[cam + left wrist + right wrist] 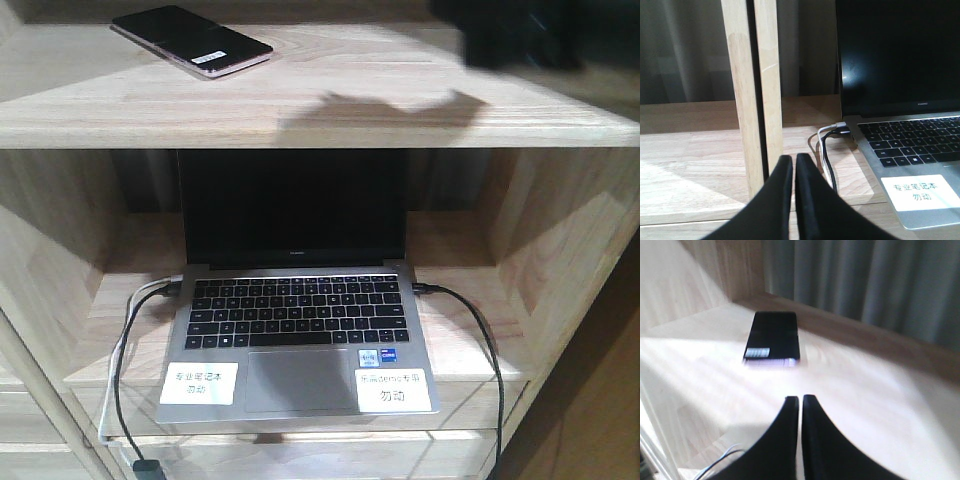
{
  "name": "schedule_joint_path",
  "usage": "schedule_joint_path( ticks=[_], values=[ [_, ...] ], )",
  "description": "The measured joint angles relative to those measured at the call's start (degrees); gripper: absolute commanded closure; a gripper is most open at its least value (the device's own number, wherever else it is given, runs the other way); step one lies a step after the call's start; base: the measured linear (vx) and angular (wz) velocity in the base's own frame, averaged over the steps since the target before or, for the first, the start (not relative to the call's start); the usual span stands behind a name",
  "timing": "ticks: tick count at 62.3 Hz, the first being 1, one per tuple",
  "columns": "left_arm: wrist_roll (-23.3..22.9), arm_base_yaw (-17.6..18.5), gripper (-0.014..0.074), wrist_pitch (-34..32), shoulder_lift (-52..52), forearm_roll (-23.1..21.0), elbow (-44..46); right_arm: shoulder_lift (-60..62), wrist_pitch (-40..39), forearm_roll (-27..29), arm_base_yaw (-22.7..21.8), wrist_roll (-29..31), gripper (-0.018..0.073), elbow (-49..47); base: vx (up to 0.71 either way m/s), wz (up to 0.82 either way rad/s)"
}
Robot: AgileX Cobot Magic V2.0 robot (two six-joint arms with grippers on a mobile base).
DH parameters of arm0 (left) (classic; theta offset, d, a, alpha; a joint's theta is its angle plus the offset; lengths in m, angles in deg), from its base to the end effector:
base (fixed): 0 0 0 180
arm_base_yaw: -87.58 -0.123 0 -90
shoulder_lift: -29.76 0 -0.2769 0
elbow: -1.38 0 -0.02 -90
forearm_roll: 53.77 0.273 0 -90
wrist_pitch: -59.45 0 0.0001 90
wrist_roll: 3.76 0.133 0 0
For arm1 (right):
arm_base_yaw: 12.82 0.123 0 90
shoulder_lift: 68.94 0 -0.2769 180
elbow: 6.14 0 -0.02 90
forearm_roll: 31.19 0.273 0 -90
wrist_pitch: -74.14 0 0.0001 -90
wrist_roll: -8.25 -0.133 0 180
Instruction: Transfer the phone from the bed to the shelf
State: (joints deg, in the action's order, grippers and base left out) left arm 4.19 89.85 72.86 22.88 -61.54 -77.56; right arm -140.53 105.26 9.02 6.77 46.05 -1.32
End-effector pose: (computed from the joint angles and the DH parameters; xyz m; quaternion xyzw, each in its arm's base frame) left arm 0.1269 -0.0092 0.1749 0.0278 0.7605 -0.0226 0.6483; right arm 0.2641 0.1412 0.4450 -0.2476 0.7280 0.2254 0.5983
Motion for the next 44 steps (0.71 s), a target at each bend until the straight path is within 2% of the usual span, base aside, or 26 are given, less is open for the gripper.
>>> schedule_joint_path(
  ticks=[27,44],
  values=[
    [0.0,0.0,0.0596,0.0,0.0,0.0,0.0,25.9,-14.8,0.2,0.0,0.2,0.056,24.6,0.0,0.0],
    [0.0,0.0,0.0596,0.0,0.0,0.0,0.0,36.7,-16.5,0.3,0.0,0.2,0.056,34.4,0.0,0.0]
  ],
)
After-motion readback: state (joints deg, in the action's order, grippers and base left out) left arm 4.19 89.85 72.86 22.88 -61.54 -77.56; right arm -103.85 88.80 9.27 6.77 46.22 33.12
